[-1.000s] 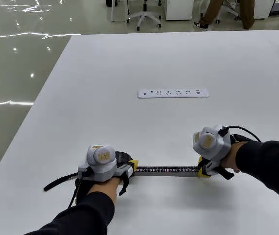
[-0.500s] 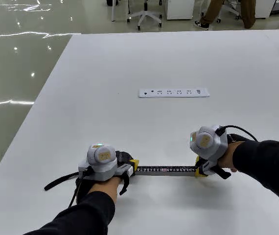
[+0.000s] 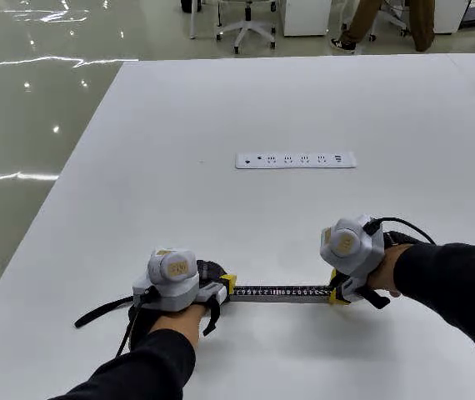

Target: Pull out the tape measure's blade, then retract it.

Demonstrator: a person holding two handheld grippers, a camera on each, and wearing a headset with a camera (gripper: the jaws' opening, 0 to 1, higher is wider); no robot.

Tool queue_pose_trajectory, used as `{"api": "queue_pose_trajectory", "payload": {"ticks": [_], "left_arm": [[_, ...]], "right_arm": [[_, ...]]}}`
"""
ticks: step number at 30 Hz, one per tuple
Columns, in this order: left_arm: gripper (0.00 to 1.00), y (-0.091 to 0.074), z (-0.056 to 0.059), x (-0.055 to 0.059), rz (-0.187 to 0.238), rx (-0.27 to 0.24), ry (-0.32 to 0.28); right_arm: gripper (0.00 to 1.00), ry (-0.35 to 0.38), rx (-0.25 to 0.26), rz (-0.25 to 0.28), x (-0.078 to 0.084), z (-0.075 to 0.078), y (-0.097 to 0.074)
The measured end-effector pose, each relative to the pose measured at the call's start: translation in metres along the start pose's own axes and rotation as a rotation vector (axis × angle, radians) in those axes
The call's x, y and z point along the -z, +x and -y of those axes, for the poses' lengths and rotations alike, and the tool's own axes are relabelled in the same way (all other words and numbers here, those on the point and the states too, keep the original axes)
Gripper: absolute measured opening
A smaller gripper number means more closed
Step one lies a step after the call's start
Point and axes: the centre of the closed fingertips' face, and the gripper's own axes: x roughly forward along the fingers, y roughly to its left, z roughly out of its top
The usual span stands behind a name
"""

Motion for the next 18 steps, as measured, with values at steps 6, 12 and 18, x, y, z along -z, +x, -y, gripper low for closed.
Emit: {"api": "queue_pose_trajectory", "payload": {"ticks": [6,12,18], "left_arm": [[0.60,0.000,0.000,0.000,0.000,0.000,0.000],[0.60,0.000,0.000,0.000,-0.001,0.002,-0.001],[0.60,0.000,0.000,0.000,-0.002,0.003,-0.002]], "right_arm": [[0.11,0.000,0.002,0.007,-0.003,-0.001,0.001],[0.11,-0.004,0.002,0.015,-0.007,-0.002,0.002],[0.11,-0.005,0.001,0.020,-0.011,-0.002,0.004]]}}
